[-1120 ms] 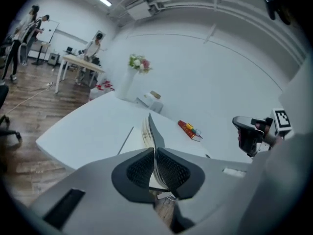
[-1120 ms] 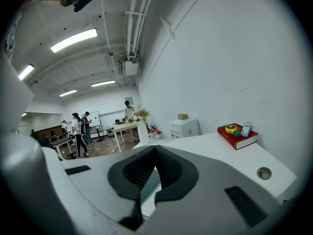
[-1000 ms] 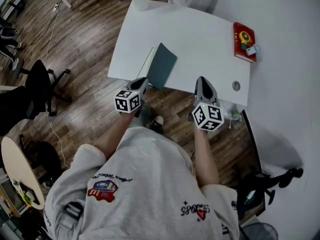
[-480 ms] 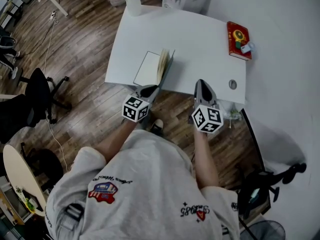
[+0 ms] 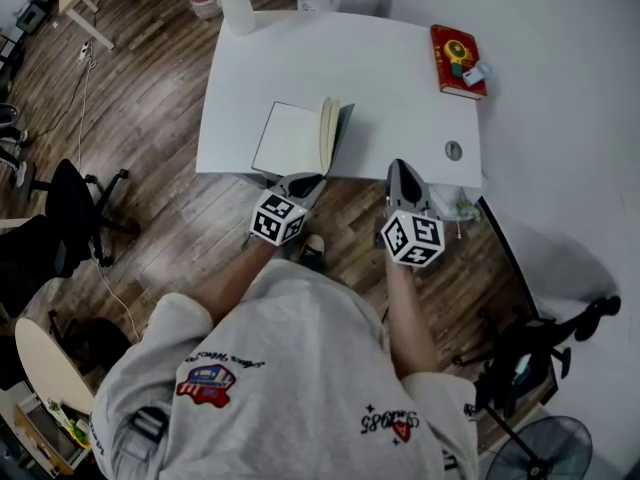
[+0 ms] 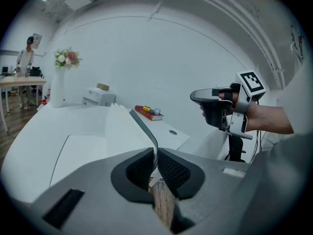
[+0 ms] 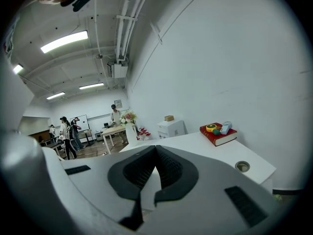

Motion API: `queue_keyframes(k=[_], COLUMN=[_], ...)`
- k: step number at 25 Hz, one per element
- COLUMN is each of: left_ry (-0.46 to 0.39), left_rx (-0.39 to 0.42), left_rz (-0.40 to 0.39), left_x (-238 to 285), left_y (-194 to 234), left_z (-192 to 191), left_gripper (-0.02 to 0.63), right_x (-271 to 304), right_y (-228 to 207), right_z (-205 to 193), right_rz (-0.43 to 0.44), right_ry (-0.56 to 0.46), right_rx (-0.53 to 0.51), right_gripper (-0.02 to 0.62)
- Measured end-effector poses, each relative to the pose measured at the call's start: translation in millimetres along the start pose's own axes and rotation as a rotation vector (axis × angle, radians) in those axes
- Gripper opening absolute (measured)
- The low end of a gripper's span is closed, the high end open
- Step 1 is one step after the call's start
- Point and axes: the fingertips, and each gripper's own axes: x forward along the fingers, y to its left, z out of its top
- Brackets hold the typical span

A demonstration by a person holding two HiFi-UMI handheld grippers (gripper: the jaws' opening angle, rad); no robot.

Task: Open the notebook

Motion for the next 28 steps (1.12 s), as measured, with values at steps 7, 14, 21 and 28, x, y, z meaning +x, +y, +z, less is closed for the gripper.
queue_keyframes(k=[7, 14, 21, 28], left_ry=[0.126, 0.226, 0.318, 0.259], left_rx=[0.075, 0.137, 0.116, 0.106], left_rz=[-0.084, -0.108, -0.163, -0.133], left_x=[42, 82, 98, 91], left_y=[-26, -38, -54, -45], left_z=[-22, -58, -77, -57], left_gripper=[0.025, 0.031, 0.043, 0.042], right_x=[-21, -43, -55, -51], right_y=[-29, -55, -71, -68], right_z=[-5, -12, -15, -18], right_rz=[-0.079, -0.148, -0.185, -0.169], right_ry=[-0.002, -0.006, -0.005, 0.009], right_rx=[0.027, 0.046, 0.063, 0.044], right_gripper=[-0.008, -0.008, -0.008, -0.006])
